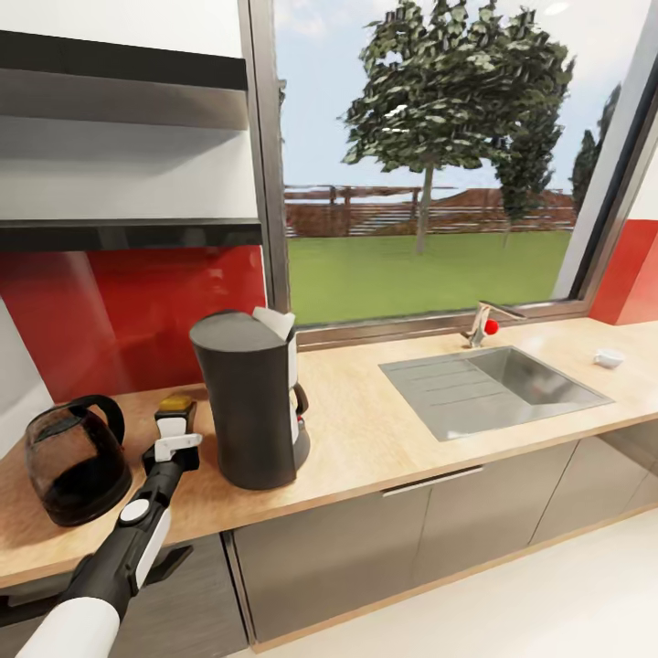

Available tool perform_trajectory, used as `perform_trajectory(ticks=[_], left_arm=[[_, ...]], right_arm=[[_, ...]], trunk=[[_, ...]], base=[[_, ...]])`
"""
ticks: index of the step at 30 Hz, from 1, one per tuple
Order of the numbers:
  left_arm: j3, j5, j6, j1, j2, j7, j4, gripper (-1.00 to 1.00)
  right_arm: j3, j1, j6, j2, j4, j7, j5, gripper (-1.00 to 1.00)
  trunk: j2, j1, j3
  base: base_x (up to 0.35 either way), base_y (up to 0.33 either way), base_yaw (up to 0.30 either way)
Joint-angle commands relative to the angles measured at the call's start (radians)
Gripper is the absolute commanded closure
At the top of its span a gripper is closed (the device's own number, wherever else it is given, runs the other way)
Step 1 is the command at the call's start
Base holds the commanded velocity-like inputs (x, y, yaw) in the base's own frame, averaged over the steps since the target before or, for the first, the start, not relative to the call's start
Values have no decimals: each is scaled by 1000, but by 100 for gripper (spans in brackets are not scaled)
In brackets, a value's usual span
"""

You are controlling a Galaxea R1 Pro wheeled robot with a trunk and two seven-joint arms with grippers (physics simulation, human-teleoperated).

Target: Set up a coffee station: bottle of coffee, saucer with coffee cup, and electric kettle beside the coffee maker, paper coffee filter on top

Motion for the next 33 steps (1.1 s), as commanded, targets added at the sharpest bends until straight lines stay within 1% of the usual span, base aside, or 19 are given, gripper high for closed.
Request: perform_trajectory(ticks=[1,6,12,20,21,22,23,24,27,28,31,32,33], left_arm=[[0,0,-3,-1,0,-1,0,100],[3,-2,-3,-1,1,-1,1,100],[27,-2,-5,-1,2,-2,2,100],[29,-3,-7,-1,2,-2,20,100],[29,-3,-7,-1,6,-2,21,100],[28,0,-8,-1,28,-4,22,100],[27,2,-8,-1,44,-10,27,100],[28,2,-8,-1,51,-18,33,100],[28,3,-8,-1,63,-67,46,100],[29,2,-8,-1,66,-99,49,100],[29,2,-8,-1,72,-116,51,100],[29,3,-14,0,83,-124,52,100],[28,3,-20,0,85,-129,56,100]], right_arm=[[-9,-1,-3,0,1,4,7,-100],[-9,-1,-3,0,1,4,7,-100],[-9,-1,-3,0,2,4,7,-100],[-9,-1,-3,0,2,4,7,-100],[-9,-1,-3,0,2,4,7,-100],[-9,-1,-3,0,2,4,7,-100],[-9,-1,-3,0,2,4,7,-100],[-9,-1,-3,0,2,4,7,-100],[-9,-1,-3,0,2,4,7,-100],[-9,-1,-3,0,2,4,7,-100],[-9,-1,-3,0,2,4,7,-100],[-9,-1,-3,0,3,4,7,-100],[-9,-1,-3,0,3,4,7,-100]], trunk=[[-2,1,-2],[-2,1,-2],[-2,1,-2],[-2,1,-2],[-2,1,-2],[-2,1,-2],[-2,1,-2],[-2,1,-2],[-2,1,-2],[-2,1,-2],[-2,1,-2],[-2,1,-2],[-2,1,-2]], base=[[89,0,0],[63,0,0],[223,0,0],[58,0,0],[69,0,0],[23,0,0],[12,0,0],[7,0,0],[3,0,0],[0,0,0],[0,0,0],[0,0,0],[0,0,0]])
